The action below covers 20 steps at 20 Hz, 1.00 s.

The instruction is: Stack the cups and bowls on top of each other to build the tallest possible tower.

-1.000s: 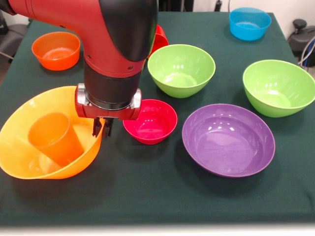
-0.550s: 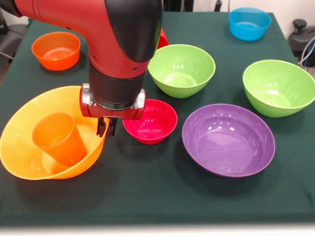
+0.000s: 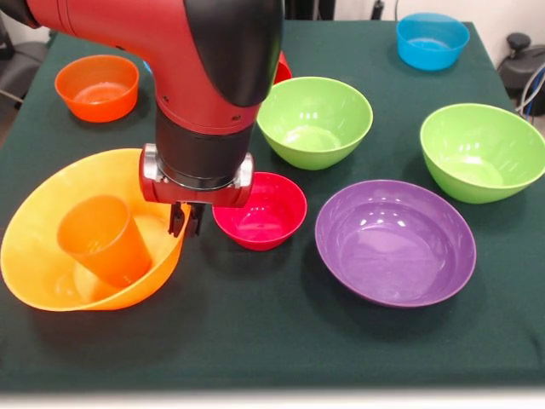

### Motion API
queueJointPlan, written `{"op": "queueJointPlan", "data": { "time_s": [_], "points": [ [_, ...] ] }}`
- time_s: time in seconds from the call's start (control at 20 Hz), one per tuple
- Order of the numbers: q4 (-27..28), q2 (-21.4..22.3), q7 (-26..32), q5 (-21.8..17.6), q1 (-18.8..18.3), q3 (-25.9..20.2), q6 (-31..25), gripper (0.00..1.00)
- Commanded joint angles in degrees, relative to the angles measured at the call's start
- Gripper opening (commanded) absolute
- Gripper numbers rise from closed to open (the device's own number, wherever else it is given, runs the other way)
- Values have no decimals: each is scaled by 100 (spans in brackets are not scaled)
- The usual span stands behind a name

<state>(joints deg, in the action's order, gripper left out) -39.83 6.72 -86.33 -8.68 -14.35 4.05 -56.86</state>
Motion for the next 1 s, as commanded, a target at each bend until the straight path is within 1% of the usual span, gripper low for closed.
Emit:
{"op": "queueJointPlan", "data": {
  "time_s": [0.05,1.0],
  "points": [
    [-501,-82,-1022,165,248,-338,105,0],
    [-339,-184,-1492,203,516,-235,35,0]
  ]
}}
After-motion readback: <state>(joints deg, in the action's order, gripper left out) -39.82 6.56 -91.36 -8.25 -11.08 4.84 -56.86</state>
